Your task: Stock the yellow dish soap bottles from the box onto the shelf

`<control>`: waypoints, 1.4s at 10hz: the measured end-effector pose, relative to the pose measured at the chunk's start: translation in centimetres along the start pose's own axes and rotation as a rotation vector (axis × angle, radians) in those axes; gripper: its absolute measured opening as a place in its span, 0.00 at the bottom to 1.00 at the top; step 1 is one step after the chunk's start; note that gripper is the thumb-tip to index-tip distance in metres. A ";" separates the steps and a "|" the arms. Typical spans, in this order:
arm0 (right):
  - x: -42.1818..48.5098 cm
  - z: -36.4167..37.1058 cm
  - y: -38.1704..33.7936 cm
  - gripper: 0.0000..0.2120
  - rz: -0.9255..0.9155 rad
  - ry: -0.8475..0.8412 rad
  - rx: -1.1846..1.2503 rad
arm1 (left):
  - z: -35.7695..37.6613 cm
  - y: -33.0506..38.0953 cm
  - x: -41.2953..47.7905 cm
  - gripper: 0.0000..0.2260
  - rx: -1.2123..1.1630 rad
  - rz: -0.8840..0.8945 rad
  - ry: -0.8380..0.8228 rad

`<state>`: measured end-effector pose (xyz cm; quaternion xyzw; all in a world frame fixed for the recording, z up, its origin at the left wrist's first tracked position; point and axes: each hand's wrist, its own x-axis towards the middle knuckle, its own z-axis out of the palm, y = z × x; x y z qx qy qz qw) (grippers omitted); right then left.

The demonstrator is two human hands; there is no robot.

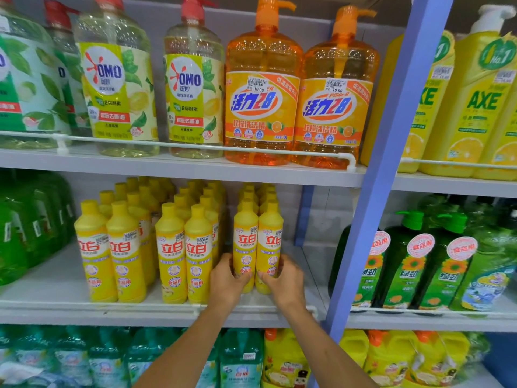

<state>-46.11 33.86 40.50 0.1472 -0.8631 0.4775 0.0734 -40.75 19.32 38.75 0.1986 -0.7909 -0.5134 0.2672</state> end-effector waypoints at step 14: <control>-1.0 -1.7 -0.8 0.22 -0.098 -0.050 -0.166 | -1.9 1.1 -1.8 0.18 0.341 0.156 -0.119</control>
